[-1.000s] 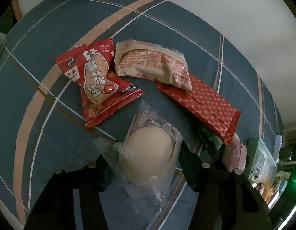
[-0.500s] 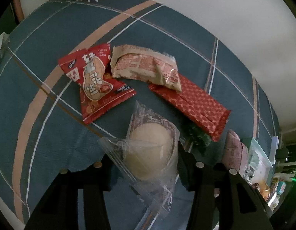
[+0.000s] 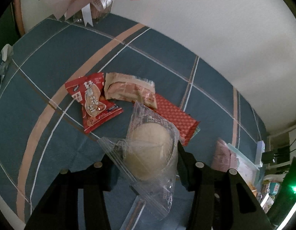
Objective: Organize snacks
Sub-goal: 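Carry the pink pack and bagged bun over the white tray and lower them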
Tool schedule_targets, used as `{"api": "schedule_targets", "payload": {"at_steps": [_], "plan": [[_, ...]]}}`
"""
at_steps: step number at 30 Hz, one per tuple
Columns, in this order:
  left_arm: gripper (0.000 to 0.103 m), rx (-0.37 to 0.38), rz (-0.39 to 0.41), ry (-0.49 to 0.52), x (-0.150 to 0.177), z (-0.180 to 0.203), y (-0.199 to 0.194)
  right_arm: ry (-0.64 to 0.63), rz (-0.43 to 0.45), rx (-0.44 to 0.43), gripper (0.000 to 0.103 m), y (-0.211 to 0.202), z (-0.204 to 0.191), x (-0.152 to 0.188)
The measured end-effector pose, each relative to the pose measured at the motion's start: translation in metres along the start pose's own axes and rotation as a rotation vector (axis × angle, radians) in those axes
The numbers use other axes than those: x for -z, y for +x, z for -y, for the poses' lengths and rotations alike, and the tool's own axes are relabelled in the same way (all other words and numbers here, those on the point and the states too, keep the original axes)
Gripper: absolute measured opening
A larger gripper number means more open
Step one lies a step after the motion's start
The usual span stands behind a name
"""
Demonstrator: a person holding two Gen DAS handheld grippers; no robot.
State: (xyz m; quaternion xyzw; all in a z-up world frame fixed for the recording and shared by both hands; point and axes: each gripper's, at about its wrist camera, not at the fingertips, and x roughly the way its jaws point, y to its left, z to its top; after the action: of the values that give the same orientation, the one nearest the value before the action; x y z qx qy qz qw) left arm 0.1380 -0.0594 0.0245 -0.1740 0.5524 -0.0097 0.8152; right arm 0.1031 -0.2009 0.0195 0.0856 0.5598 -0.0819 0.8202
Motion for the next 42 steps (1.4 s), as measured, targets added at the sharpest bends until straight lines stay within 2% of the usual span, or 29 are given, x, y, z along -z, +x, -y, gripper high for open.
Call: {"api": "schedule_targets", "payload": {"at_steps": [10,18,26,35,42], "plan": [[0.052,0.043,0.026,0.012,0.01,0.015,-0.016,0.026,0.004,-0.008,0.043,-0.008,0.02,0.0],[0.052,0.088,0.03,0.051,0.017,0.043,-0.022,0.083,0.012,0.027,0.042,-0.02,0.056,0.005],[0.052,0.126,0.024,0.139,0.035,0.087,-0.025,0.179,0.019,0.048,0.043,-0.03,0.109,0.01],[0.052,0.178,-0.016,0.255,0.062,0.139,-0.019,0.297,0.028,0.087,0.043,-0.04,0.173,0.017],[0.053,0.212,-0.052,0.31,0.082,0.169,-0.011,0.365,0.021,0.106,0.043,-0.043,0.212,0.025]]}}
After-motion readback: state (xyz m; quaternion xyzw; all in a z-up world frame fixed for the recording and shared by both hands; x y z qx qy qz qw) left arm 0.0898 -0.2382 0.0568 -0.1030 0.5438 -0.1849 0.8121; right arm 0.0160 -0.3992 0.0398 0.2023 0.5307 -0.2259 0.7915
